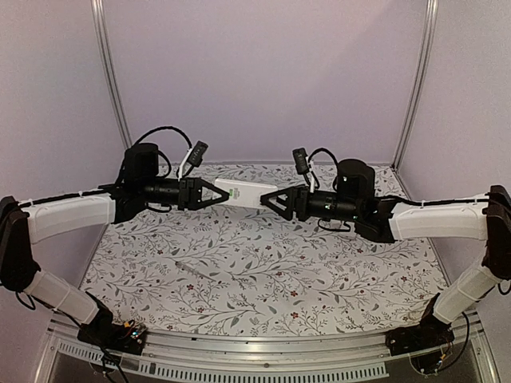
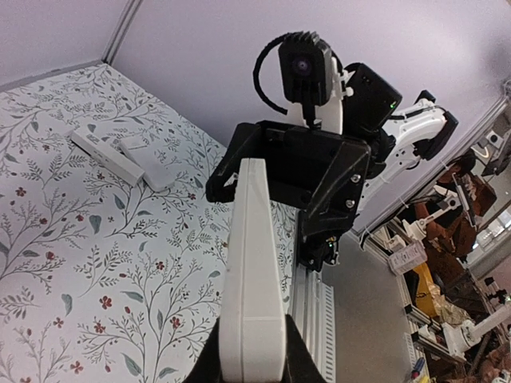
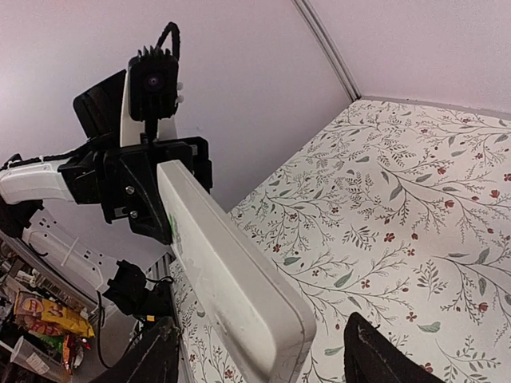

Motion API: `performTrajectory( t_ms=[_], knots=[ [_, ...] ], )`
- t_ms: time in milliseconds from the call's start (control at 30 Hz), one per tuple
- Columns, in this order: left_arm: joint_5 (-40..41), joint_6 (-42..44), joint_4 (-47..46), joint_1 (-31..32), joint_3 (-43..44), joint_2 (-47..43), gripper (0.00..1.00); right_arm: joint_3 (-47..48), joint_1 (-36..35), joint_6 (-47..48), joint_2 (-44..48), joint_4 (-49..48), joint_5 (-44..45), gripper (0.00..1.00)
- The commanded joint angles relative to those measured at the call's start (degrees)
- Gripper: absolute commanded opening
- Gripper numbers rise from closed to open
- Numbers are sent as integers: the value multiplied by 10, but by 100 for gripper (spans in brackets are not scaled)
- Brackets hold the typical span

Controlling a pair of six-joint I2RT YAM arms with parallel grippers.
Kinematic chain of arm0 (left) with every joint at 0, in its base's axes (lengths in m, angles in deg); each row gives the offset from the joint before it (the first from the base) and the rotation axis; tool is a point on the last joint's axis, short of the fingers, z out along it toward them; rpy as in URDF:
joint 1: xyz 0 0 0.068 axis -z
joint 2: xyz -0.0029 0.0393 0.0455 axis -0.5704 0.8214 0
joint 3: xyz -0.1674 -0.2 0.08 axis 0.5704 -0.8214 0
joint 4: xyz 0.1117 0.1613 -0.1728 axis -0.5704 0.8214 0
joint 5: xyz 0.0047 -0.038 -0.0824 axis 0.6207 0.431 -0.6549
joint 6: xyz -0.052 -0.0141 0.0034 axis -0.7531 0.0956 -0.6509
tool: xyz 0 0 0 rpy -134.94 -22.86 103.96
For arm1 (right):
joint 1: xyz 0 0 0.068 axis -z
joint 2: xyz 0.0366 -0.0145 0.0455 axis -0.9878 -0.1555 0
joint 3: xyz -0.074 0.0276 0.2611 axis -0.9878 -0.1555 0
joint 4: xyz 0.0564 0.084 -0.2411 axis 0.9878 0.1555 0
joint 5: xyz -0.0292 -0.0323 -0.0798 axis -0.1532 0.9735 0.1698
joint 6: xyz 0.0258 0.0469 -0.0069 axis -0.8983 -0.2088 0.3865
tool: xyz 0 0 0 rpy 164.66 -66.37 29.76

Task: Unload the batteries from the remote control

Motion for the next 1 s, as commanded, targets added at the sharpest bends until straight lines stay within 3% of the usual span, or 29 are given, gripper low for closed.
performTrajectory(
  t_ms=[0,600,867,967],
  knots=[
    [-10,-1,-22,6,-6,-4,0,8,-2,6,-12,14,14,67],
    [-15,0,-20,13,-4,-2,0,16,-2,-12,-29,-14,-7,41],
    [-14,6,-14,13,-2,-5,0,-1,-1,-20,-22,-28,3,14],
    [-13,10,-10,12,0,-8,0,-15,2,-23,-15,-35,-1,9]
  ],
)
